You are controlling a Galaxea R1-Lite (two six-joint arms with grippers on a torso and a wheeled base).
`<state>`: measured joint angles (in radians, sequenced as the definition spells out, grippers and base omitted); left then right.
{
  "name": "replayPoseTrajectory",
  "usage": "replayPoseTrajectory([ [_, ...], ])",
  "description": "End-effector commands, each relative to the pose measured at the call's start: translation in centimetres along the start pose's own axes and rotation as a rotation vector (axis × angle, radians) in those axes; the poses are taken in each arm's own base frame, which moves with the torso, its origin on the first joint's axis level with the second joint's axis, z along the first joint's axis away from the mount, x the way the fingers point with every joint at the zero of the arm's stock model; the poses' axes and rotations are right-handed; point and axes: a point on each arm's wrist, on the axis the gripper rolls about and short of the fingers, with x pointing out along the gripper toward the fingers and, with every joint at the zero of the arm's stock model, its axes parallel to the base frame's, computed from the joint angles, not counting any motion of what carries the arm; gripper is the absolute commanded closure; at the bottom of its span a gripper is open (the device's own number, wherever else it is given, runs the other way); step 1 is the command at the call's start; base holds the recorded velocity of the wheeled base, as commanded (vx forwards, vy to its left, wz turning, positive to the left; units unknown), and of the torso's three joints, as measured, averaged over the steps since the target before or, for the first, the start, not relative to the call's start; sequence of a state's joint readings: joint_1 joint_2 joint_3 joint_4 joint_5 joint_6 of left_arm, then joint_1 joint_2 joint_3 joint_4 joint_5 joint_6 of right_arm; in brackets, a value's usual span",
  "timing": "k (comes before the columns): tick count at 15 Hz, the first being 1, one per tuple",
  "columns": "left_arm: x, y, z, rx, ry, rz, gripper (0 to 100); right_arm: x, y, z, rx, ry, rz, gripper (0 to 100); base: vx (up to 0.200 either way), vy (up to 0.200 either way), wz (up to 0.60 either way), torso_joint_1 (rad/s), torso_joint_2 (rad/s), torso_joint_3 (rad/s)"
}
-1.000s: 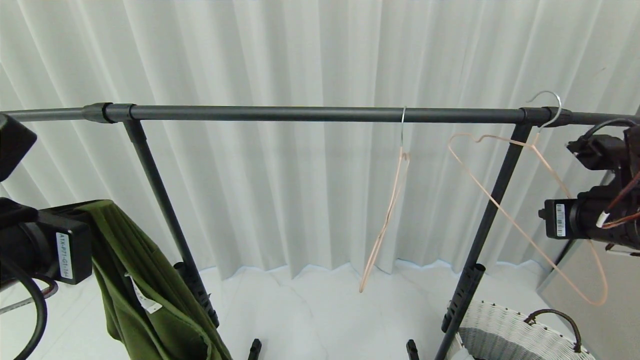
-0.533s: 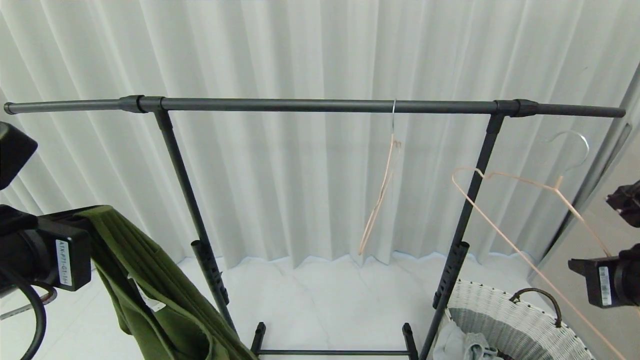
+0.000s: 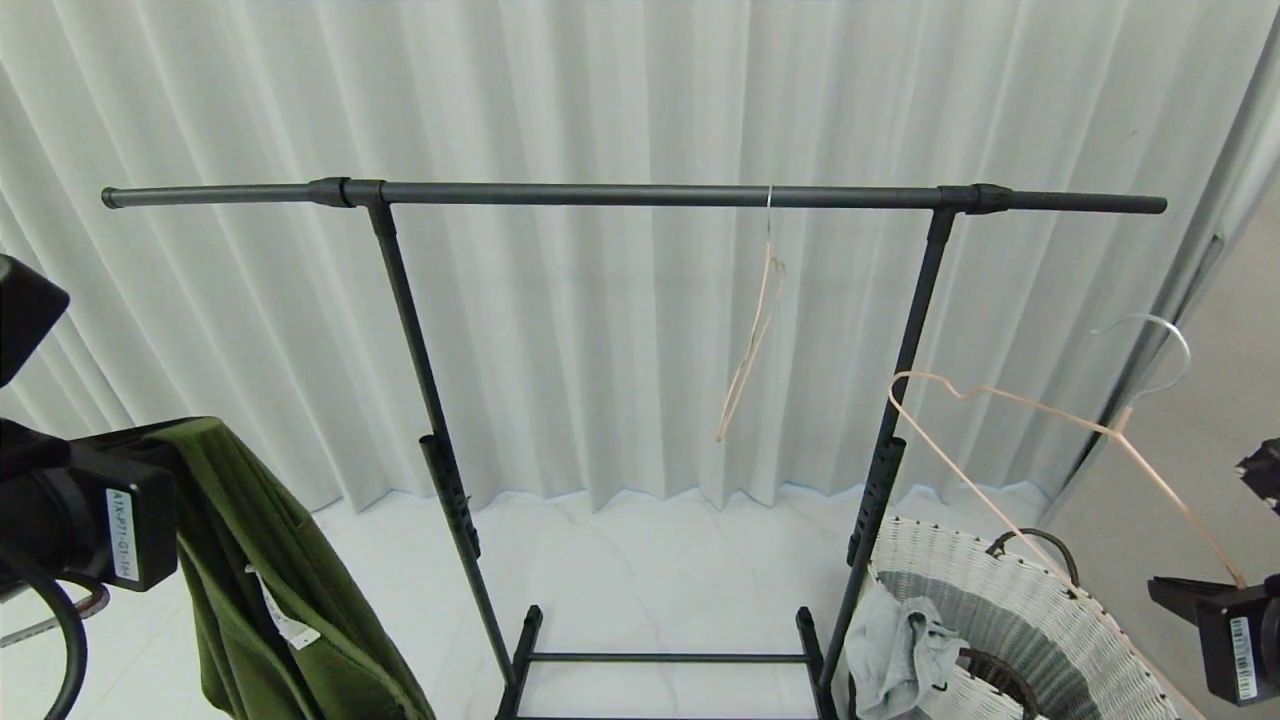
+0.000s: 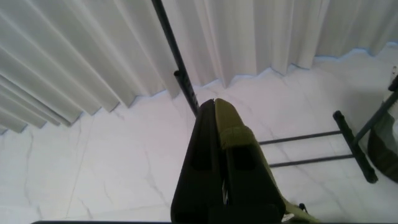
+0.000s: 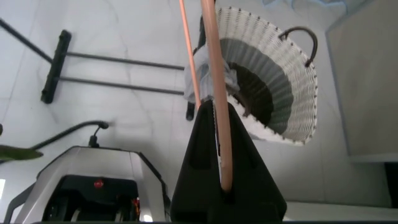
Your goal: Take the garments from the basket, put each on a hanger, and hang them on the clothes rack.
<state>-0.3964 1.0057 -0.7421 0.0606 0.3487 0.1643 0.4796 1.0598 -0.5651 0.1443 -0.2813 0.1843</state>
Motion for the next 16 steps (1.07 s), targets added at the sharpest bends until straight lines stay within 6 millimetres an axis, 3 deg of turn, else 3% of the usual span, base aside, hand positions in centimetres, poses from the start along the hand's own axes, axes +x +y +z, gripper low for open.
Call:
replayPoseTrajectory([
  [1,-0.23,0.01,-0.24,0.000,-0.003,-0.002,100,-0.07,0.08,-0.07,-0.005,-0.001,0.007,100,0.000,0.000,0.00,0.000,0.00,0.000],
  [6,-0.18,-0.13,-0.52,0.002,-0.007,-0.008,100,-0.07,0.16,-0.25,-0.010,0.003,0.013,100,0.000,0.000,0.00,0.000,0.00,0.000],
  [14,-0.15,-0.15,-0.58,0.029,-0.006,-0.008,100,-0.15,0.15,-0.28,-0.009,-0.001,0.016,100,0.000,0.200,0.00,0.004,0.00,0.002],
  [16,-0.22,-0.36,-0.54,0.037,-0.011,-0.025,100,-0.46,0.31,-0.26,-0.017,-0.014,0.035,100,0.000,0.000,0.00,0.000,0.00,0.000],
])
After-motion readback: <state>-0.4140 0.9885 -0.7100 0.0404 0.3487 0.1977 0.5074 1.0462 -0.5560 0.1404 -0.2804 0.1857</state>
